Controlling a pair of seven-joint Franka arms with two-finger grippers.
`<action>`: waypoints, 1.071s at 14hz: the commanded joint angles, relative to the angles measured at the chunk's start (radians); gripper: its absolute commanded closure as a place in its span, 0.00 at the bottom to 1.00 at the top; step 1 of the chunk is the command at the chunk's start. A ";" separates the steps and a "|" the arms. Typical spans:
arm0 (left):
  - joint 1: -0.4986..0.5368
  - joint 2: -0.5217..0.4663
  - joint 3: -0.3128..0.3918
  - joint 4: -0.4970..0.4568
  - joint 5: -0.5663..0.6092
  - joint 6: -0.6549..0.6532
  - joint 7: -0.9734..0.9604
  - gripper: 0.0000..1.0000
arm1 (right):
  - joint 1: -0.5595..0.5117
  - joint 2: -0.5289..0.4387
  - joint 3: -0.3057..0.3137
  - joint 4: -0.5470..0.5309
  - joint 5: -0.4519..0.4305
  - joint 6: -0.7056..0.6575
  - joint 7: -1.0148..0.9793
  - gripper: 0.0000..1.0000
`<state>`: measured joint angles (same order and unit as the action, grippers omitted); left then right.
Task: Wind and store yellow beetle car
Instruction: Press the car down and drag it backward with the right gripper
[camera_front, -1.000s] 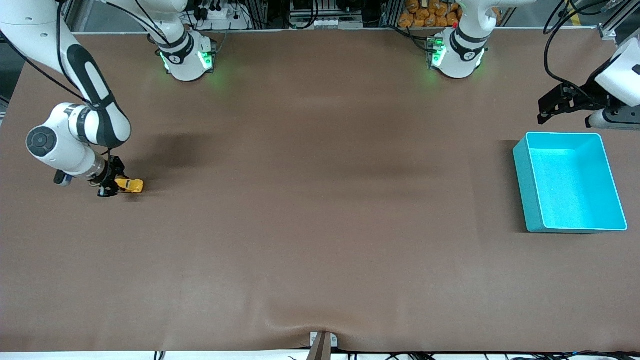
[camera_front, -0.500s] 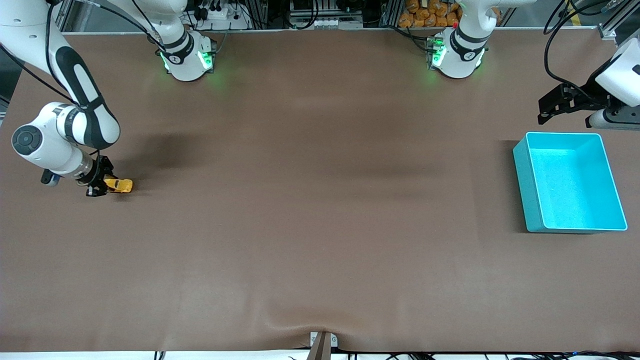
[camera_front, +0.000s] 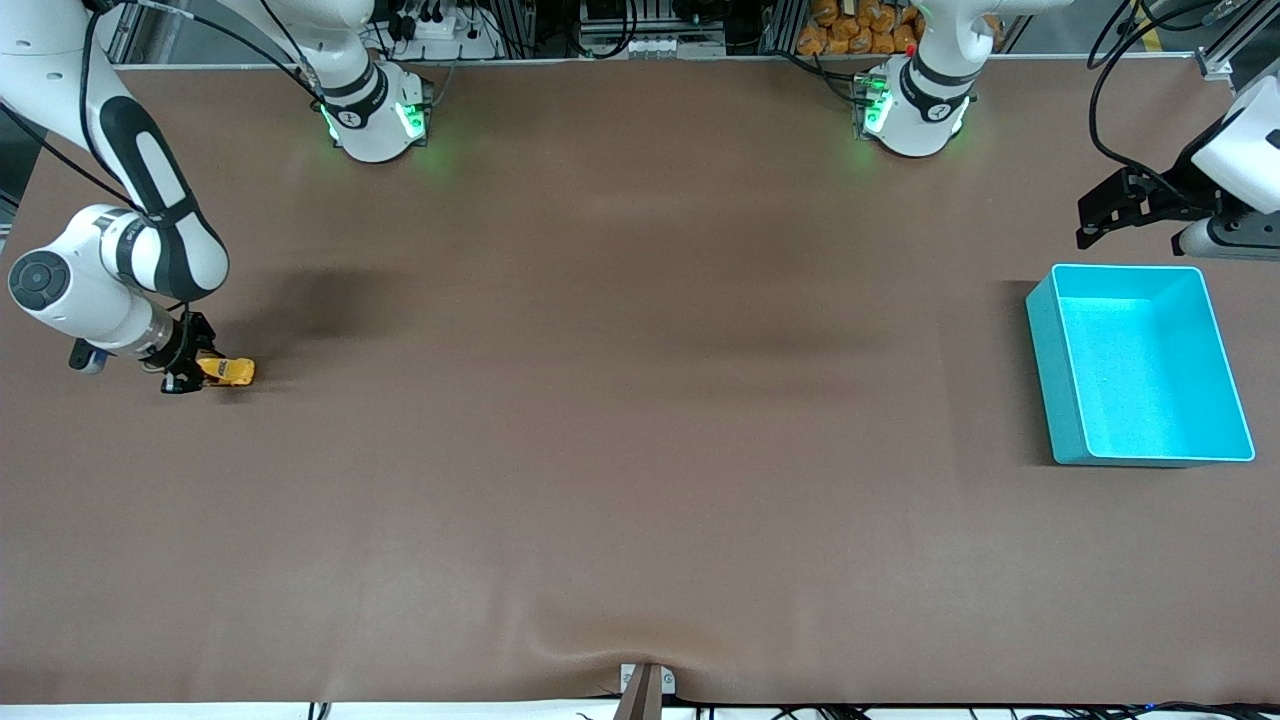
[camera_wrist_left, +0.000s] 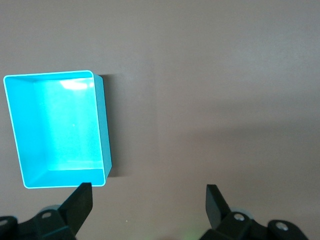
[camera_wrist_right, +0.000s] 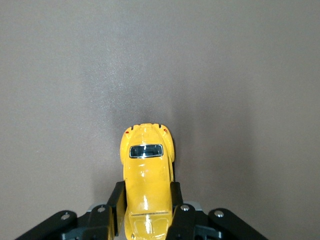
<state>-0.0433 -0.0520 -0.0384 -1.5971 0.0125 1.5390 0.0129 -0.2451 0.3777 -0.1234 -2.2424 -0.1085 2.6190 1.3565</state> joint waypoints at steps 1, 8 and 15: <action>0.011 -0.009 -0.001 0.000 -0.023 0.007 0.024 0.00 | -0.032 0.106 0.011 0.044 -0.028 0.055 -0.017 0.85; 0.011 -0.009 -0.001 -0.001 -0.023 0.006 0.024 0.00 | -0.066 0.102 0.013 0.049 -0.028 0.053 -0.050 0.75; 0.011 -0.009 -0.001 -0.001 -0.023 0.007 0.024 0.00 | -0.059 0.075 0.015 0.061 -0.028 0.030 -0.050 0.49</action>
<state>-0.0433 -0.0520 -0.0379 -1.5971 0.0125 1.5390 0.0130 -0.2860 0.3923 -0.1237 -2.2201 -0.1133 2.6248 1.3096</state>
